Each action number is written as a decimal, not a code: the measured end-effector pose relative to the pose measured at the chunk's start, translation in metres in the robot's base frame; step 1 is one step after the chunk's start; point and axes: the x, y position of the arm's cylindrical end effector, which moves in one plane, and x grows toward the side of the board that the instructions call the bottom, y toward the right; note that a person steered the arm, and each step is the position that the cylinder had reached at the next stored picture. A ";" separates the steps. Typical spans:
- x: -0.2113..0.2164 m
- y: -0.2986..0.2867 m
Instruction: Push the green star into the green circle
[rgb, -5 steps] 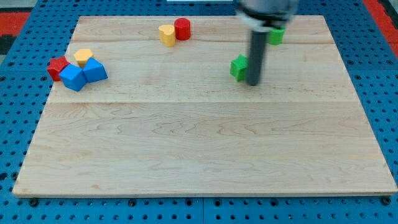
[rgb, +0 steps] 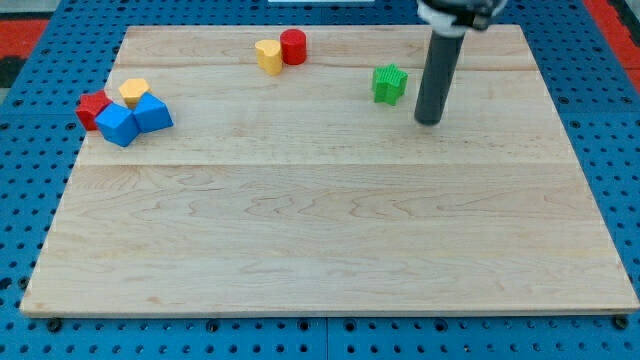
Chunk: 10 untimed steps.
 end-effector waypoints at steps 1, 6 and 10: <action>-0.006 -0.072; -0.073 -0.062; -0.109 0.008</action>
